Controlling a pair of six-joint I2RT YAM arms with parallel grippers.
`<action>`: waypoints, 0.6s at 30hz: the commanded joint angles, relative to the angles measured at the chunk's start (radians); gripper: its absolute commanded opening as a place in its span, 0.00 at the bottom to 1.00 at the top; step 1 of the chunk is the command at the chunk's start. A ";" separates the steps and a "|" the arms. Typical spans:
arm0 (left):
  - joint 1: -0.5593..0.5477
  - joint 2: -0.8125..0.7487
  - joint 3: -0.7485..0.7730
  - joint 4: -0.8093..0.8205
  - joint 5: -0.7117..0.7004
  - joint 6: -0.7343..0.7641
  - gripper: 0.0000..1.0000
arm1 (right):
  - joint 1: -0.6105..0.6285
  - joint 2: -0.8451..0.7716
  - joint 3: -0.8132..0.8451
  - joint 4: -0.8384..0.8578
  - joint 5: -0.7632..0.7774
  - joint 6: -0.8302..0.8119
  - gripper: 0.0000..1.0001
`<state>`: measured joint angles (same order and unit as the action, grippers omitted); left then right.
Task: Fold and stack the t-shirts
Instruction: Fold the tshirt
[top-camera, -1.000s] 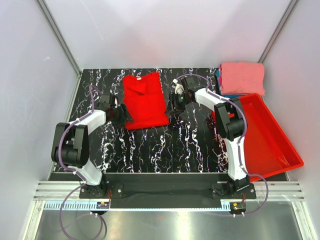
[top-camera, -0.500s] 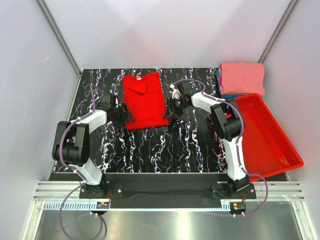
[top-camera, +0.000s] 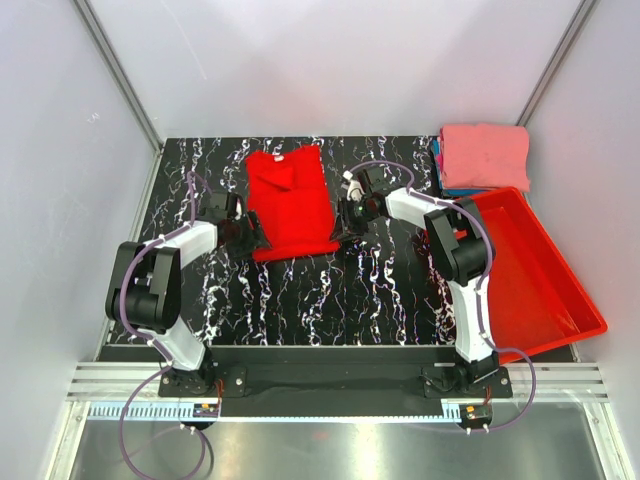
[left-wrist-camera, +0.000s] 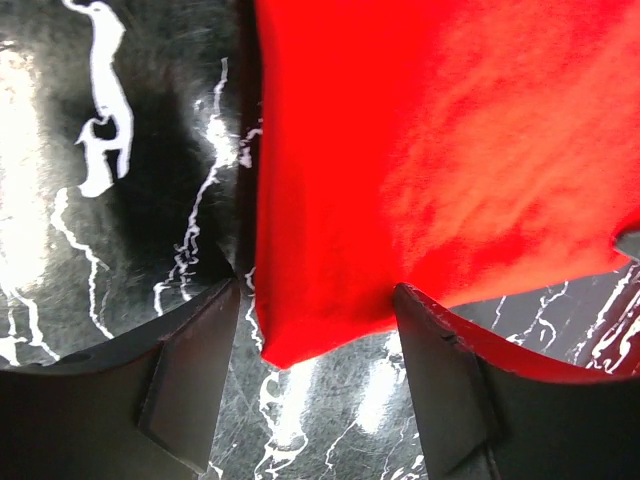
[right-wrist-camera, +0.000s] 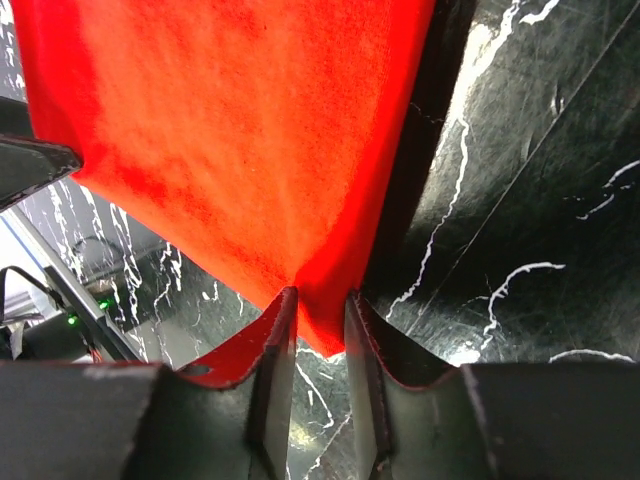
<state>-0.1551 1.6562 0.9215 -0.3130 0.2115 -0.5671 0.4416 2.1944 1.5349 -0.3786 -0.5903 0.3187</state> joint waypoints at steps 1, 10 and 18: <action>-0.003 -0.045 0.008 -0.003 -0.044 0.009 0.69 | 0.016 -0.081 -0.004 0.029 0.011 0.008 0.33; -0.003 -0.065 -0.006 0.022 -0.008 0.007 0.55 | 0.016 -0.088 -0.009 0.050 0.004 0.029 0.35; -0.003 -0.061 0.005 0.011 0.023 0.003 0.00 | 0.017 -0.107 -0.019 0.047 0.018 0.028 0.00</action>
<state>-0.1547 1.6184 0.9203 -0.3206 0.2134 -0.5716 0.4454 2.1685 1.5227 -0.3611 -0.5842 0.3473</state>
